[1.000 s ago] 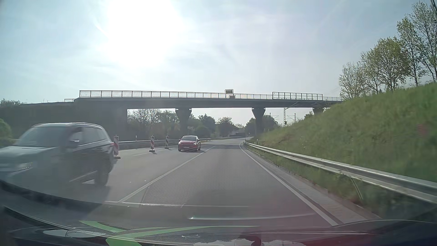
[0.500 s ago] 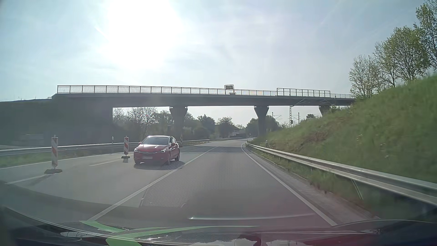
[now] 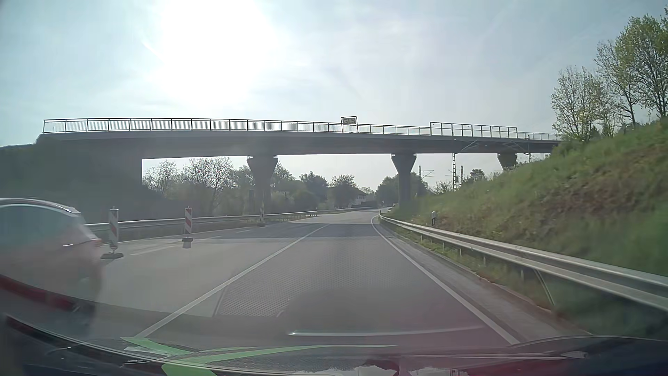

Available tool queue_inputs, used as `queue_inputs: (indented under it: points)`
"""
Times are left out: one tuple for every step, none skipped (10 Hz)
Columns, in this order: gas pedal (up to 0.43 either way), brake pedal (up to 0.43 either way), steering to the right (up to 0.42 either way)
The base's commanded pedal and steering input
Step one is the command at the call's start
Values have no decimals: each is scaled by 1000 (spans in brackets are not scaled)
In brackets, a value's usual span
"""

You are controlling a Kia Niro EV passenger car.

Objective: Follow the waypoints while adhering to traffic rules and regulations

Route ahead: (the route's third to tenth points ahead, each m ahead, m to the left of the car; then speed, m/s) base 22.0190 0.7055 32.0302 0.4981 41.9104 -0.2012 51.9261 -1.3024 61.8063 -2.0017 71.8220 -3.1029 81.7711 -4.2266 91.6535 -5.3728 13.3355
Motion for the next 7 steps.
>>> queue_inputs:
  points:
    - [98,0,0]
    - [98,0,0]
    - [98,0,0]
    - [98,0,0]
    - [98,0,0]
    - [98,0,1]
    - [98,0,1]
